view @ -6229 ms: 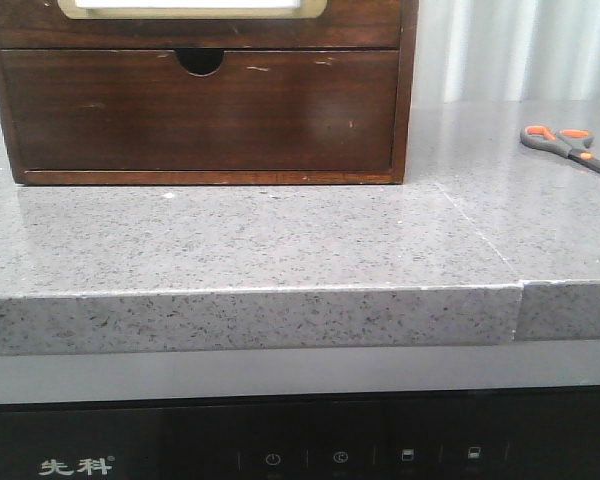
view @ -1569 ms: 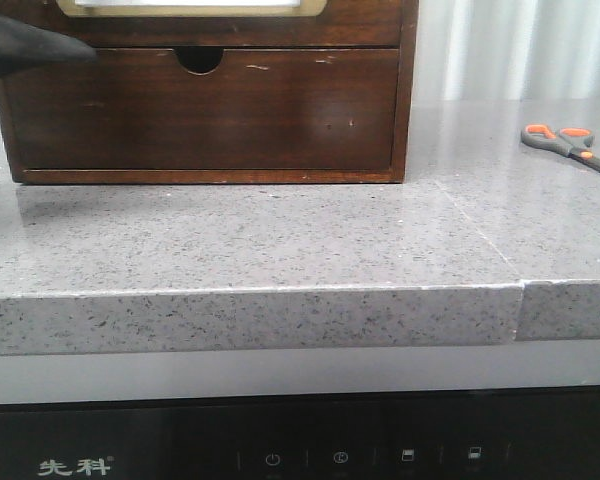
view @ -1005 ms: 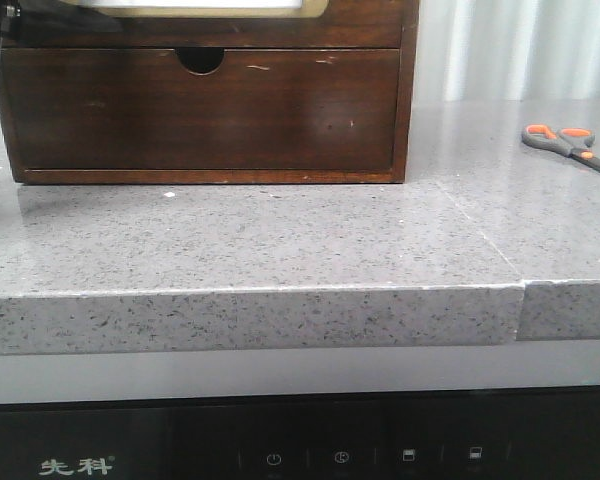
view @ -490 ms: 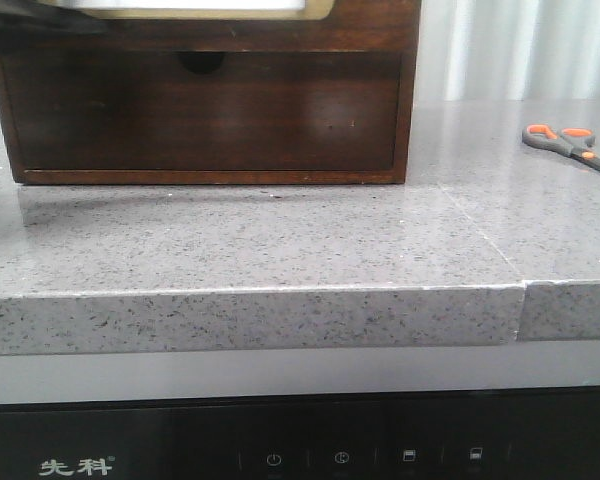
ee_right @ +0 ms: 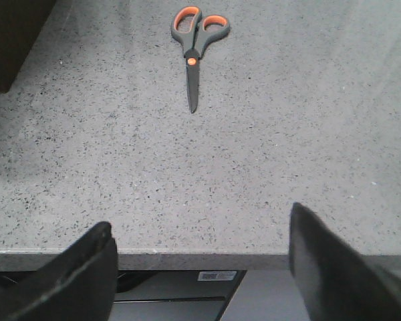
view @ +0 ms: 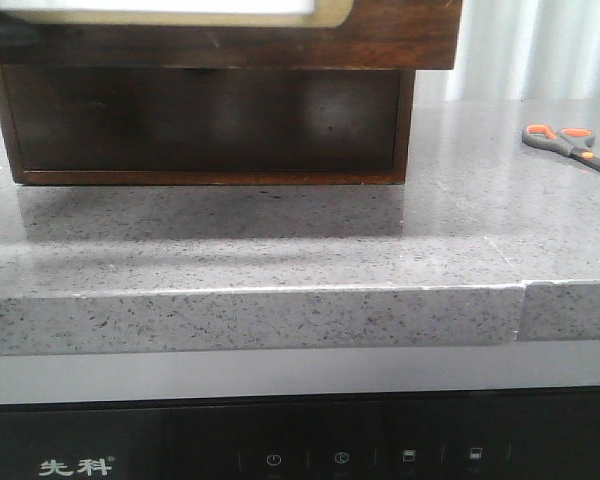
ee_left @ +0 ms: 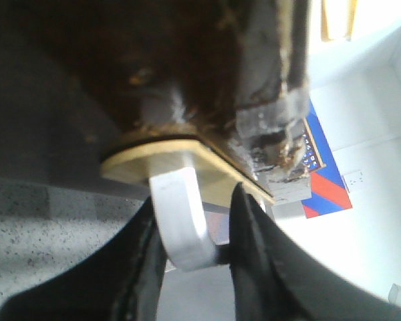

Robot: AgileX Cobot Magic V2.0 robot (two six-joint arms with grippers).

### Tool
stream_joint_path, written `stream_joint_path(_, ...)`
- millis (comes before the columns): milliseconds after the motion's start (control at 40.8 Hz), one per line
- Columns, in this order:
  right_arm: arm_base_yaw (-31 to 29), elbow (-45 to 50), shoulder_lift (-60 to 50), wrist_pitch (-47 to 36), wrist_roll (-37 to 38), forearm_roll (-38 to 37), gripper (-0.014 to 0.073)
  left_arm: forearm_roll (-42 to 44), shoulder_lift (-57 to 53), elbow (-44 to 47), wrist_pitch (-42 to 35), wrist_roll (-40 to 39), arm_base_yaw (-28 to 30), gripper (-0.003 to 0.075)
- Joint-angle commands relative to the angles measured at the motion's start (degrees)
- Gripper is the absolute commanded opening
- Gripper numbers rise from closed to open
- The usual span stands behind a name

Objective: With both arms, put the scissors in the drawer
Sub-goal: 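Pull the top drawer open toward the robot with the left gripper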

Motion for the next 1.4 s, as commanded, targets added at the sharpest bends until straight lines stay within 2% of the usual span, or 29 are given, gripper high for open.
stream_joint_path(0, 0.1, -1.9, 0.8, -3.9, -0.1, -0.6, 0.0555, -1.1, -3.2, -0.9, 8.1, 4.4, -0.8, 0.0118)
stream_joint_path(98, 0.1, -1.9, 0.8, -3.9, -0.1, -0.6, 0.0555, -1.1, -3.2, -0.9, 7.1, 4.4, -0.8, 0.0151)
stream_joint_path(196, 0.1, -1.9, 0.8, -3.9, -0.1, -0.6, 0.0555, -1.1, -3.2, -0.9, 6.8, 4.4, -0.8, 0.0265)
stream_joint_path(294, 0.1, -1.9, 0.8, -3.9, -0.1, -0.6, 0.0555, -1.1, -3.2, -0.9, 6.8, 4.4, -0.8, 0.0412)
stream_joint_path(368, 0.1, -1.9, 0.8, -3.9, -0.1, -0.6, 0.0555, -0.2, -3.2, -0.9, 6.8, 4.4, -0.8, 0.0463)
stream_joint_path(540, 0.1, -1.9, 0.8, -3.9, -0.1, -0.6, 0.0555, 6.6, -4.0, -0.6, 6.8, 4.2, -0.8, 0.0462)
stream_joint_path(834, 0.1, -1.9, 0.8, -3.9, -0.1, -0.6, 0.0555, 20.5, -14.0, 2.0, 4.5, -6.6, -0.8, 0.0461)
stream_joint_path(956, 0.1, -1.9, 0.8, -3.9, -0.1, -0.6, 0.0555, 33.0, -20.4, -1.0, 1.6, -15.4, -0.8, 0.0461)
stream_joint_path(1054, 0.1, -1.9, 0.8, -3.9, -0.1, -0.6, 0.0555, 47.6, -24.1, -5.7, 1.0, -26.1, -0.8, 0.0461)
stream_joint_path(1226, 0.1, -1.9, 0.8, -4.0, -0.1, -0.6, 0.0555, 76.6, -28.1, -16.1, 1.3, -40.4, -0.8, 0.0461)
stream_joint_path(1300, 0.1, -1.9, 0.8, -3.9, -0.1, -0.6, 0.0555, 87.3, -28.4, -19.7, 1.4, -44.4, -0.8, 0.0461)
stream_joint_path(1373, 0.1, -1.9, 0.8, -3.9, -0.1, -0.6, 0.0555, 93.3, -28.4, -22.5, 0.7, -45.2, -0.8, 0.0461)
